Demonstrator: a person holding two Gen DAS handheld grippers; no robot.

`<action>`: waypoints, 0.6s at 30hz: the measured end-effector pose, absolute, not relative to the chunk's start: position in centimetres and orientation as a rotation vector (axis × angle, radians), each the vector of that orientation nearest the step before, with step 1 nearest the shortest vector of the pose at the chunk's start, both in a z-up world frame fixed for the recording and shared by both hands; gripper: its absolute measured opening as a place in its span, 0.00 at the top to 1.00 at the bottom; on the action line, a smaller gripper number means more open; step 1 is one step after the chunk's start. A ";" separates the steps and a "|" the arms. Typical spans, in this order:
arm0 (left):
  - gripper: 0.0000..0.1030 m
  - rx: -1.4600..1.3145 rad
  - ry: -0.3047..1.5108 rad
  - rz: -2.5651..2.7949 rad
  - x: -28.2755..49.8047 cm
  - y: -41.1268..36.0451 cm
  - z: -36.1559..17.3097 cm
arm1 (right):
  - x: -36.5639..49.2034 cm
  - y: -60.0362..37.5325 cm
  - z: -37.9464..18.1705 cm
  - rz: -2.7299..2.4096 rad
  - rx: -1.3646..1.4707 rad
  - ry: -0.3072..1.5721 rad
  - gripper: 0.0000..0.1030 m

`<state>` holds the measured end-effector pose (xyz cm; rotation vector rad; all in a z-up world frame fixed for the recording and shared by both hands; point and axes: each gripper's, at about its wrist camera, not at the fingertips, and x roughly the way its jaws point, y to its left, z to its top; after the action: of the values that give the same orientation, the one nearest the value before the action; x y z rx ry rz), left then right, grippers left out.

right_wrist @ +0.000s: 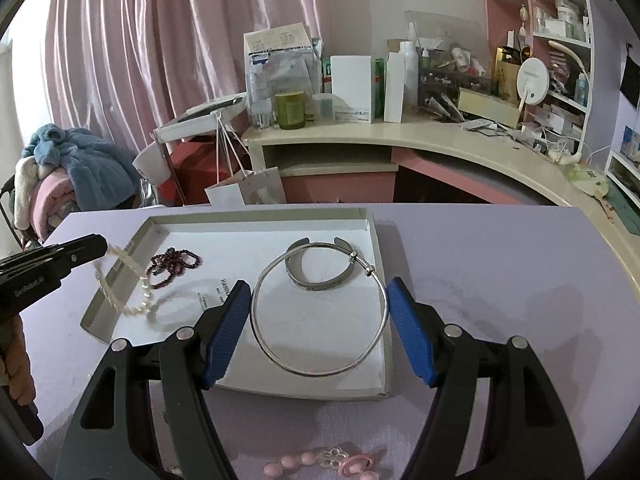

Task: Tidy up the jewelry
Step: 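Lower the pearl bracelet into the tray with the left tool while the right tool releases the hoop there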

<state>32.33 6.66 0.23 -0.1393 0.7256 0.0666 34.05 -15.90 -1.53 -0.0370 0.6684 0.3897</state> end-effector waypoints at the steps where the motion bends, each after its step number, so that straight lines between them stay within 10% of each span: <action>1: 0.73 -0.138 0.722 0.069 32.2 6.7 0.2 | 34.0 -15.9 -1.6 0.389 -0.041 0.670 0.31; 18: 0.50 -0.150 0.603 0.121 27.0 8.9 3.8 | 37.2 -13.5 -4.3 0.367 -0.071 0.807 0.30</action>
<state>26.98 8.92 3.76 -0.1498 0.6031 0.1207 37.21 -13.47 -4.33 -0.0706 0.8074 0.3667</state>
